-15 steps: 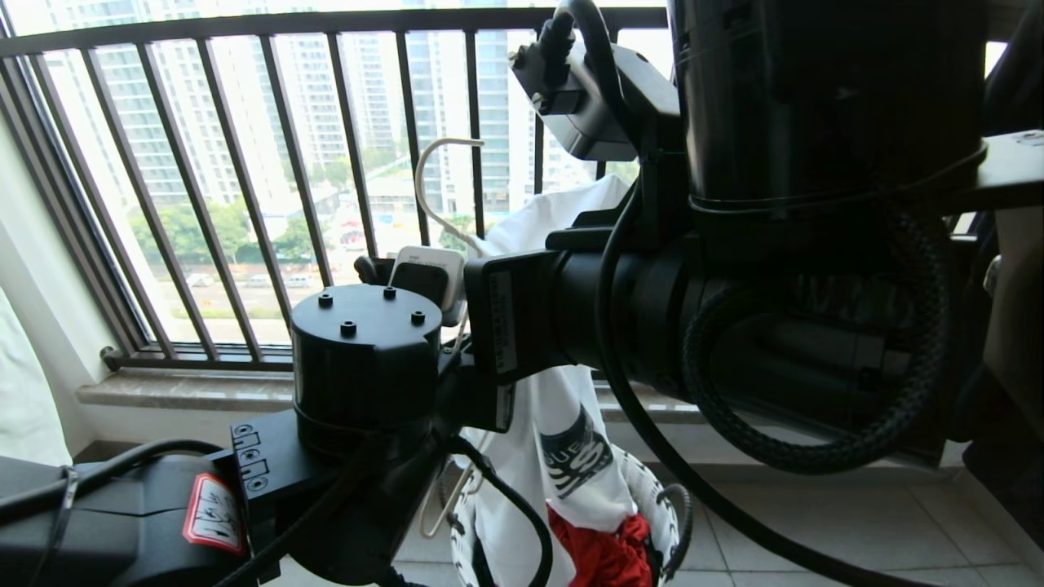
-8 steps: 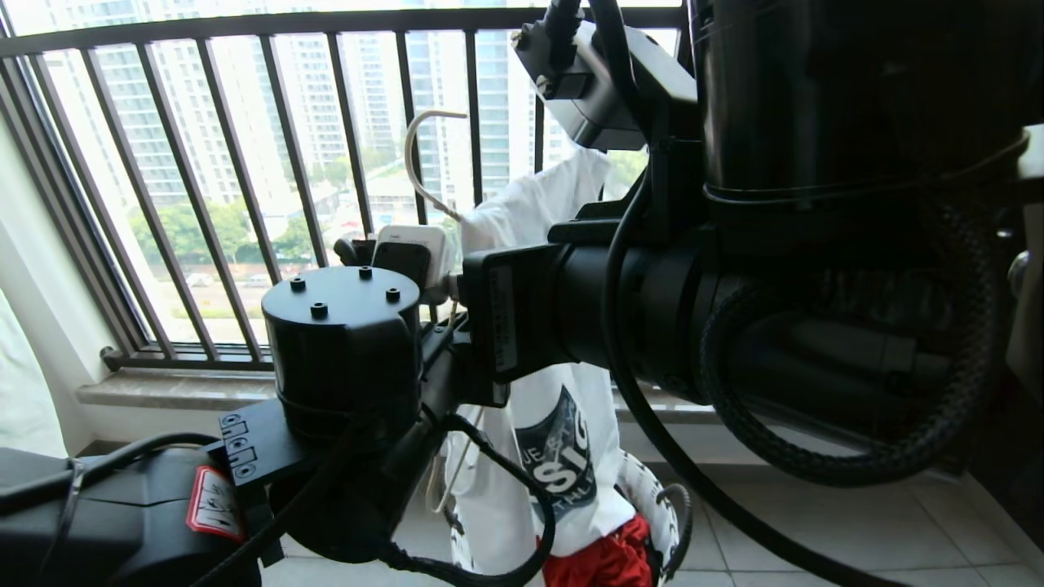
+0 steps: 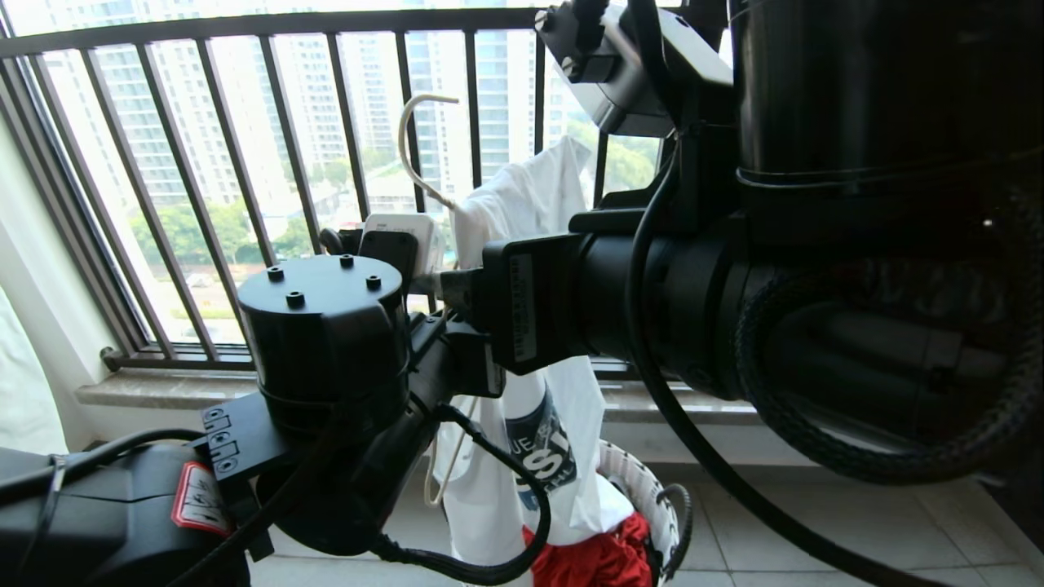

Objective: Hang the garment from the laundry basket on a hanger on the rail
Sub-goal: Hang the clothes on the clothes rack

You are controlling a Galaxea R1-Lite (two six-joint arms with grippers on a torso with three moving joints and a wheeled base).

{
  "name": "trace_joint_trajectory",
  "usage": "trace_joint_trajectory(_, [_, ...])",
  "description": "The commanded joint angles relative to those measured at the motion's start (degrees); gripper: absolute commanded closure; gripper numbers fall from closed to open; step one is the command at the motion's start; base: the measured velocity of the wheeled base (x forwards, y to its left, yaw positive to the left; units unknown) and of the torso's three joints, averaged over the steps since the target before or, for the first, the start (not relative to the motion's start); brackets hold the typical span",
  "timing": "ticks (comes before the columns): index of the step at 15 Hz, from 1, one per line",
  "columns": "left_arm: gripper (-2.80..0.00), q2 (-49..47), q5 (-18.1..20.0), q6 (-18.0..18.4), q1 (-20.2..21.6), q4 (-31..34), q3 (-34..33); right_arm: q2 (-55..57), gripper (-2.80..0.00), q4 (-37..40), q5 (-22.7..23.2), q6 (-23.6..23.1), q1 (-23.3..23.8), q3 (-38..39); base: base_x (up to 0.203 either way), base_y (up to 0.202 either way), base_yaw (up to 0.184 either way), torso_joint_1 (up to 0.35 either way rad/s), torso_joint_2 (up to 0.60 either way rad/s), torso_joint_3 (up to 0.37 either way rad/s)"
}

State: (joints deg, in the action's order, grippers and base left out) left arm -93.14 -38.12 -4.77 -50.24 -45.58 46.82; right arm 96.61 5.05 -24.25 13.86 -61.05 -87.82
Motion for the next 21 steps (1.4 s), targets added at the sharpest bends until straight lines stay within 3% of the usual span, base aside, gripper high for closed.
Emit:
trace_joint_trajectory(1, [0.00, 1.07, 2.31, -0.27, 0.29, -0.30, -0.36, -2.10, -2.80, 2.10, -1.65, 0.10, 0.50, 0.10, 0.000, 0.000, 0.000, 0.000, 0.00, 0.000])
trace_joint_trajectory(2, [0.00, 1.68, 3.61, -0.27, 0.47, -0.30, -1.03, -2.56, 0.00, 2.58, -2.15, 0.11, 1.42, 0.11, 0.000, 0.000, 0.000, 0.000, 0.00, 0.000])
trace_joint_trajectory(8, [0.00, 4.36, 5.22, 0.29, 0.58, 0.31, -1.48, -3.28, 0.00, 2.95, -2.55, 0.13, 6.82, 1.61, 0.000, 0.000, 0.000, 0.000, 0.00, 0.000])
trace_joint_trajectory(10, [0.00, 7.48, 11.56, 0.36, 1.01, 0.44, -3.85, -4.99, 0.00, 6.32, -2.69, -0.86, 6.91, 1.90, 0.000, 0.000, 0.000, 0.000, 0.00, 0.000])
trace_joint_trajectory(15, [0.00, 12.52, 25.60, 0.37, 5.16, 1.87, -8.79, -8.62, 0.00, 27.24, -5.03, -3.92, 6.91, -6.21, 0.000, 0.000, 0.000, 0.000, 0.00, 0.000])
trace_joint_trajectory(18, [0.00, 17.11, 35.01, 0.35, 6.58, 6.07, -11.60, -9.82, 0.00, 29.32, -4.92, -14.70, 7.18, -7.70, 0.000, 0.000, 0.000, 0.000, 0.00, 0.000])
trace_joint_trajectory(21, [0.00, 18.25, 42.04, 0.18, 11.34, 8.15, -12.70, -10.64, 0.00, 31.45, -3.82, -29.58, 7.74, -8.24, 0.000, 0.000, 0.000, 0.000, 0.00, 0.000])
